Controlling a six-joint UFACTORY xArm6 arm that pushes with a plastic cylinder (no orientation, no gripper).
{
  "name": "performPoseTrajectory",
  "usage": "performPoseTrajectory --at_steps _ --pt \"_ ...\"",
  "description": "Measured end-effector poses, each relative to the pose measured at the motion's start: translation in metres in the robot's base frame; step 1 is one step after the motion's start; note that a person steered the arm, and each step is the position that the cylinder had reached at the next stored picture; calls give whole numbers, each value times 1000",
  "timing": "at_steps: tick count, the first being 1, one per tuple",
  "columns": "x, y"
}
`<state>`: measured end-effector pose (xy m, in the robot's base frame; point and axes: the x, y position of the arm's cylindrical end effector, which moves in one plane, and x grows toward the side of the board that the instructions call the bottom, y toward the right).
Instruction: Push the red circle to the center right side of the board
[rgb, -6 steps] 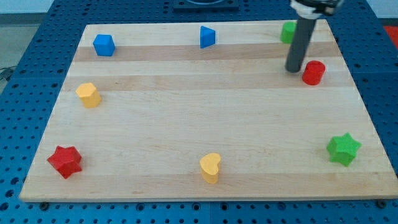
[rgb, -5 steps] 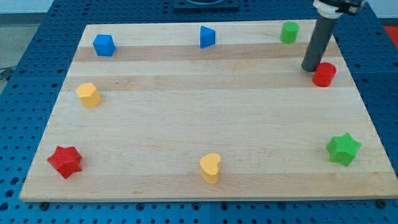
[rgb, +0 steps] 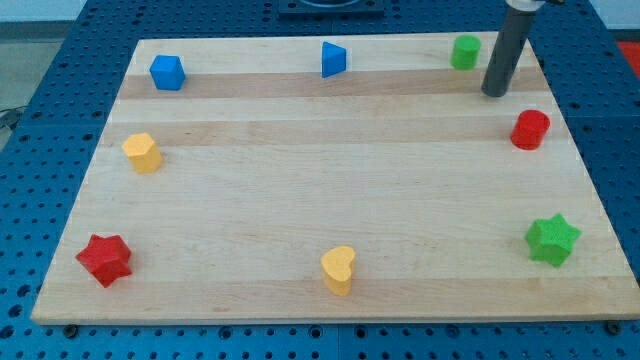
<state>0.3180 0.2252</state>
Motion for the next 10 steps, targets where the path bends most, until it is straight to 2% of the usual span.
performPoseTrajectory --at_steps 2,6,8,9,10 --pt "14 40" --pt "57 37" --pt "93 28" --pt "73 29" --pt "40 5"
